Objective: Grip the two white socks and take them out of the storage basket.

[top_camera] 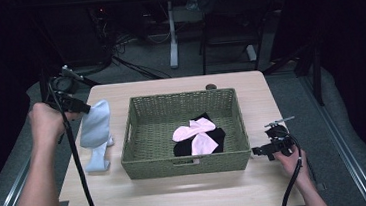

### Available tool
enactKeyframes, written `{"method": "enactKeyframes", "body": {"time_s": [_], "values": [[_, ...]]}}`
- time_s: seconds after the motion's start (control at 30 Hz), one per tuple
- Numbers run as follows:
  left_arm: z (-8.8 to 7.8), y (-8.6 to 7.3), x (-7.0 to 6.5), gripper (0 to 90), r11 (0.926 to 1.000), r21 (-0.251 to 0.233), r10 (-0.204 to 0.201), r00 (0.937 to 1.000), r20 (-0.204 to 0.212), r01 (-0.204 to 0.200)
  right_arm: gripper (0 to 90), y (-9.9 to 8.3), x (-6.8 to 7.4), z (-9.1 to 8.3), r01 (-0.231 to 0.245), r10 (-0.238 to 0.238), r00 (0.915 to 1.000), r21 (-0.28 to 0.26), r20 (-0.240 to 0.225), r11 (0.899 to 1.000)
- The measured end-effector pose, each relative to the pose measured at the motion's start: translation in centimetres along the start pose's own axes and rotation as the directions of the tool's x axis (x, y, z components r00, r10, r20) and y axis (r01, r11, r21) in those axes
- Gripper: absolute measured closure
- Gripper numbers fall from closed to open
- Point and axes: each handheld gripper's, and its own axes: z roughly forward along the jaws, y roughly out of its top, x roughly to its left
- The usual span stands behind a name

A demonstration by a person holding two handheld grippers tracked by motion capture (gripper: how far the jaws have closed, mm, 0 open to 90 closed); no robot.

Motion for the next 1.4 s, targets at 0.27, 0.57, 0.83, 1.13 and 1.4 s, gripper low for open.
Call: {"method": "enactKeyframes", "body": {"time_s": [0.27,0.57,0.83,1.13,1.4], "values": [[2.9,-1.8,1.6,87.7,0.9961,0.017,-0.087,0.9960,0.023,0.086,8.1,0.0,0.0,0.0,-0.007,0.007,0.9999,-0.006,-0.012,1.000],[6.9,-3.8,2.3,87.4,0.9892,0.050,-0.137,0.9905,-0.016,0.137,8.2,0.0,0.2,0.1,-0.002,0.002,0.9999,0.001,-0.013,1.000],[11.0,-5.8,2.7,86.6,0.9754,0.114,-0.188,0.9820,-0.020,0.189,8.2,-0.1,0.2,0.3,-0.009,0.009,0.9998,-0.007,-0.016,1.000],[12.3,-7.8,3.4,64.1,0.9612,0.115,-0.255,0.9668,0.020,0.251,8.2,0.0,0.1,0.1,0.001,-0.001,0.9999,0.006,-0.016,1.000],[9.7,-9.8,3.3,14.3,0.9620,-0.022,-0.272,0.9622,0.017,0.272,8.2,0.0,0.2,0.1,-0.001,0.001,0.9999,0.002,-0.011,1.000]]}}
